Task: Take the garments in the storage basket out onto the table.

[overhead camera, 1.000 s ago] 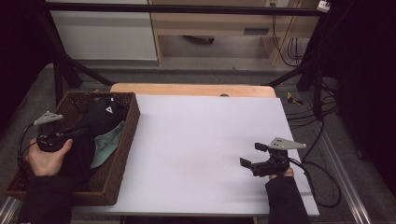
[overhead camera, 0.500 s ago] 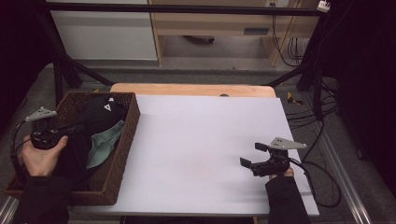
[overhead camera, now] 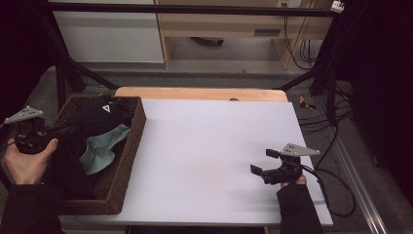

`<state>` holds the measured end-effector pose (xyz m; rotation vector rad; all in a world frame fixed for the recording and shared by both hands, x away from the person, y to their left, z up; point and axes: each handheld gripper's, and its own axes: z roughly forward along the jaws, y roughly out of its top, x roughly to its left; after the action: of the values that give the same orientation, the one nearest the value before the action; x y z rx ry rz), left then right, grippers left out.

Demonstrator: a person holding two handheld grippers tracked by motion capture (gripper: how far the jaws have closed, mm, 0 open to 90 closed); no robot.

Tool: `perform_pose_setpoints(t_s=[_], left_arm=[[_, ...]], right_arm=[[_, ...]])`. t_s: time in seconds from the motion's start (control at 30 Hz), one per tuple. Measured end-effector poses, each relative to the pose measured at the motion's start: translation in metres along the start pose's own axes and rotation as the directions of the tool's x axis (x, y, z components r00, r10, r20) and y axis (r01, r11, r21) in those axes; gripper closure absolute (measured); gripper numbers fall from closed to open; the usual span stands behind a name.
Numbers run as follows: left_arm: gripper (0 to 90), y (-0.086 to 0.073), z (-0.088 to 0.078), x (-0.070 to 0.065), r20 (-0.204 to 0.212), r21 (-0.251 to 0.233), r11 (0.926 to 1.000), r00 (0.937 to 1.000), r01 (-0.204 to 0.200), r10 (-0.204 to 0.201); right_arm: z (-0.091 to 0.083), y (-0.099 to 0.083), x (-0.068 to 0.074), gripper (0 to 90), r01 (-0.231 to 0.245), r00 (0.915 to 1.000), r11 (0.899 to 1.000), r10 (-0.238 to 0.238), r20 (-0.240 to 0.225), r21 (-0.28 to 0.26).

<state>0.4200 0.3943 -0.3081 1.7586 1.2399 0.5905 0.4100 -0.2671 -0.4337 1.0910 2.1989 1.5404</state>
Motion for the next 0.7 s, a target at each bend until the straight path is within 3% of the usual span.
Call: perform_pose_setpoints(t_s=[0.7], left_arm=[[76.8, 0.034, -0.038, -0.009, 0.039, -0.058, 0.9975, 0.9983, -0.041, 0.043]], right_arm=[[0.0, 0.0, 0.0, 3.5, -0.001, 1.0, 1.0, 0.001, 0.001, -0.004]])
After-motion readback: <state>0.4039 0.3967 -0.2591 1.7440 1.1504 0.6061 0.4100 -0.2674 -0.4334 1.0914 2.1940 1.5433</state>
